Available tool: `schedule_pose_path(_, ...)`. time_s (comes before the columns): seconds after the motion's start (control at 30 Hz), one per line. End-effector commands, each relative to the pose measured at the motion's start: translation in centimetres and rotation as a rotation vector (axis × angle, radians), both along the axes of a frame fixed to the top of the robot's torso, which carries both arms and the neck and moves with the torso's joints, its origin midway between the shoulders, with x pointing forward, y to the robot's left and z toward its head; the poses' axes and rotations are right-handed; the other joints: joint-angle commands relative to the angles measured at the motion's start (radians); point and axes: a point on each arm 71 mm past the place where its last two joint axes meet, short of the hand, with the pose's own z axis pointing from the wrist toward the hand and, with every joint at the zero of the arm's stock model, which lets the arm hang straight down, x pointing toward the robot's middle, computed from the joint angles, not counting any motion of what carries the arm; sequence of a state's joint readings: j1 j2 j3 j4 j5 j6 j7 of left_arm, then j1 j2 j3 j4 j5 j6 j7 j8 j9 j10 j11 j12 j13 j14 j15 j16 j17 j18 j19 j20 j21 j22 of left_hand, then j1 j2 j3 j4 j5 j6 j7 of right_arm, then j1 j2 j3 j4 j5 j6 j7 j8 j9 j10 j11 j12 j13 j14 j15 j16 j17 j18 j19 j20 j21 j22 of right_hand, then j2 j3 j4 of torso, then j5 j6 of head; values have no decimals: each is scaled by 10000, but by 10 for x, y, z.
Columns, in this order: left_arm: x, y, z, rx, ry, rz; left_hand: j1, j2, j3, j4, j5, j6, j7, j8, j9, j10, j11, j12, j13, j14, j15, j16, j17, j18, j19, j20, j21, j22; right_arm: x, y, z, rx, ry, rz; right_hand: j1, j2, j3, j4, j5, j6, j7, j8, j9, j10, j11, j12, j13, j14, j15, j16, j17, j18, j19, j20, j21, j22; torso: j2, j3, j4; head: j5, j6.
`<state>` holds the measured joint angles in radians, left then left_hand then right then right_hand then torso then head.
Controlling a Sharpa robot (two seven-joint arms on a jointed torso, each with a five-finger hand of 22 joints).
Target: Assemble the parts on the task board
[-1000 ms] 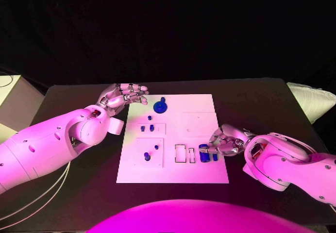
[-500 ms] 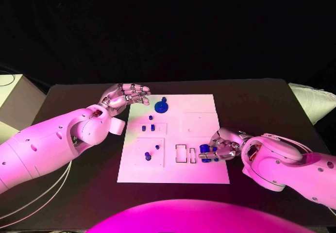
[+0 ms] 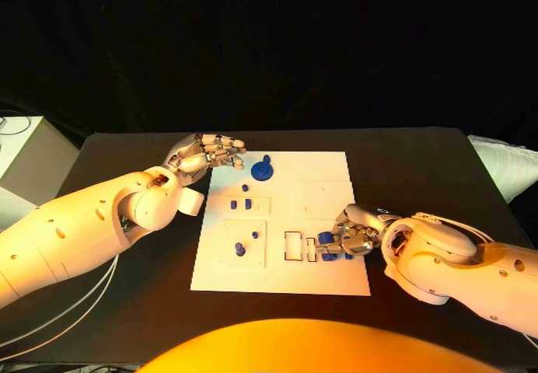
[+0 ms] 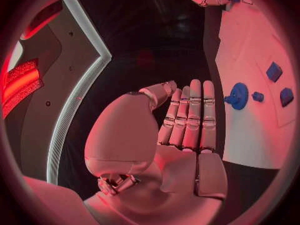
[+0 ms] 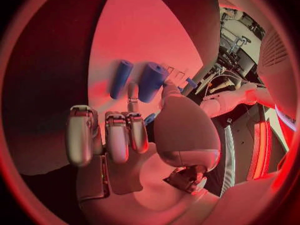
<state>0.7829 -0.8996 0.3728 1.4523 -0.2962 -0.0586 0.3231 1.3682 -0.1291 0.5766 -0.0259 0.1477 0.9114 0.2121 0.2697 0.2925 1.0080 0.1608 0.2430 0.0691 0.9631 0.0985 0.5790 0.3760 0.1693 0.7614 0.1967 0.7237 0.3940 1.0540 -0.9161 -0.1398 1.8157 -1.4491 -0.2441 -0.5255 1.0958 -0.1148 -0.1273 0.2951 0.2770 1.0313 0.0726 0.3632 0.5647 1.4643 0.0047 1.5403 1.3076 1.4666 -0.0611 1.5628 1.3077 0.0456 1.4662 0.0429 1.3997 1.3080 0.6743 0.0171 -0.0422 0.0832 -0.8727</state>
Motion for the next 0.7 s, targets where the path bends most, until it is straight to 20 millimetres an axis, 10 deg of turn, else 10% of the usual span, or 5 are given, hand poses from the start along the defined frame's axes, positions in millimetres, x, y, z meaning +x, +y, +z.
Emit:
schedule_pose_path(0.03,-1,-3,0,-66,-9,-302,-81,-20,-7,24,-11,46,1,35,11,-37,-42,35,11,-60,-2,61,12,124,62,13,-64,-8,-2,-1,-7,-406,108,80,389,197,165,-26,787,-77,-17,6,-6,796,-77,-17,2280,1036,-79,69,2606,-168,801,-96,60,2186,-8,0,-8,12,1)
schedule_pose_path(0.17,-1,-3,0,-59,-11,-310,-83,-23,-9,26,-10,37,2,37,12,-45,-41,35,10,-67,-1,60,12,124,63,14,-74,-15,-2,-1,-6,-171,130,-88,999,307,505,-50,3033,-146,-24,-80,-66,799,-93,-28,2293,1033,-95,63,2592,-166,797,-111,44,2200,-16,8,8,-18,1)
schedule_pose_path(0.7,-1,-1,-1,113,34,-271,-51,-18,7,9,1,6,7,39,12,-70,-39,35,5,-83,-5,56,11,128,73,9,-94,-29,-8,-5,2,2390,1975,-2336,1203,-299,2705,-54,4332,15,-37,-281,-321,804,-115,-49,2317,1038,-112,72,2613,-172,804,-133,65,2239,-23,-6,-2,-24,1)
